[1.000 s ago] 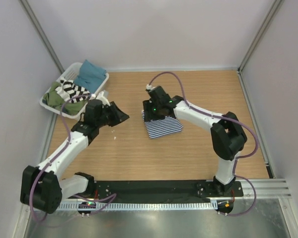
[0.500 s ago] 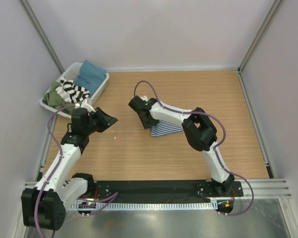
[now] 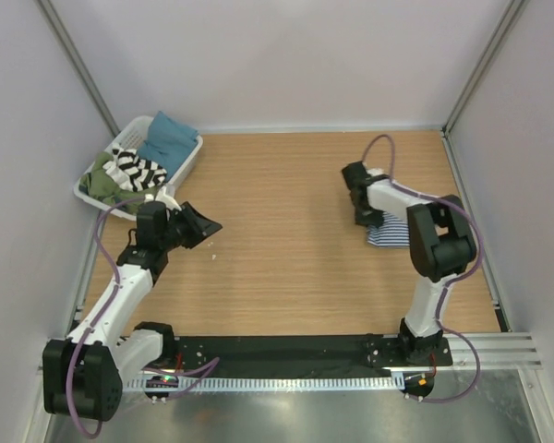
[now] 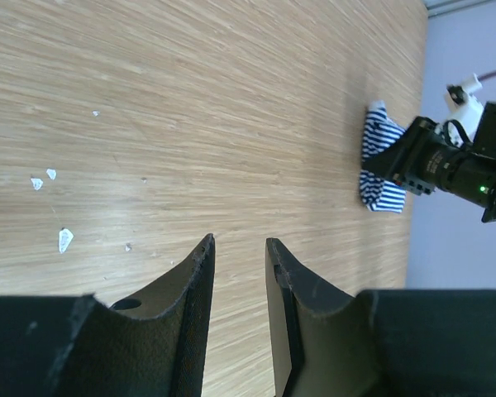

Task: Fold and stack the tank tops
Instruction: Neatly place the folded tank top to the corner

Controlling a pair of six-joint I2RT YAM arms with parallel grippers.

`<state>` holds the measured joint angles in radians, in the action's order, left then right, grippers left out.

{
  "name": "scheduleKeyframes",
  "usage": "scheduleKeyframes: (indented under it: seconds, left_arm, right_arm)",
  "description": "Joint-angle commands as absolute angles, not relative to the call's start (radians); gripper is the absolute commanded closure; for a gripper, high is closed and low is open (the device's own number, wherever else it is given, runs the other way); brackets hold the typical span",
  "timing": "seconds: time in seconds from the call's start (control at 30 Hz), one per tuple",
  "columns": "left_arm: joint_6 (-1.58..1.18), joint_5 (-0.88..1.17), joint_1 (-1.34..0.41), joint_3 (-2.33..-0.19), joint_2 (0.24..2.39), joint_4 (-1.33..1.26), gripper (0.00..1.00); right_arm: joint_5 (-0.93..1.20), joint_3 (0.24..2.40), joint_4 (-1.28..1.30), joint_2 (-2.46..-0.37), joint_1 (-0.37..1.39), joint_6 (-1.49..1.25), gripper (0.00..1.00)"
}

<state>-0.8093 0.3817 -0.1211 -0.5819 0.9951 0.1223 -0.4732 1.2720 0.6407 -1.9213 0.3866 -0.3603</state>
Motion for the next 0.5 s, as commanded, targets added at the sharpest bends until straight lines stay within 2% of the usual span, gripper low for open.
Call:
scheduleKeyframes:
  seconds: [0.0, 0.1, 0.23, 0.33, 0.47]
  left_arm:
    - [-0.822, 0.41, -0.115, -0.578, 1.005, 0.058, 0.67]
    - [-0.825, 0.41, -0.115, -0.578, 1.012, 0.045, 0.67]
    - [-0.833, 0.408, -0.114, -0.578, 1.011, 0.038, 0.67]
    - [-0.838, 0.407, -0.115, -0.58, 1.002, 0.038, 0.66]
    - [-0.828, 0.368, -0.115, -0.597, 0.98, 0.063, 0.6]
  right_arm:
    - [-0.514, 1.151, 0.563, -1.826, 0.247, -0.411, 0.61]
    - [-0.488, 1.146, 0.546, -1.795, 0.195, -0.414, 0.56]
    - [-0.453, 1.166, 0.538, -1.743, 0.193, -0.402, 0.54]
    - [-0.459, 1.218, 0.581, -1.701, 0.193, -0.391, 0.42]
    - [-0.445, 1.233, 0.574, -1.567, 0.225, -0.385, 0.37]
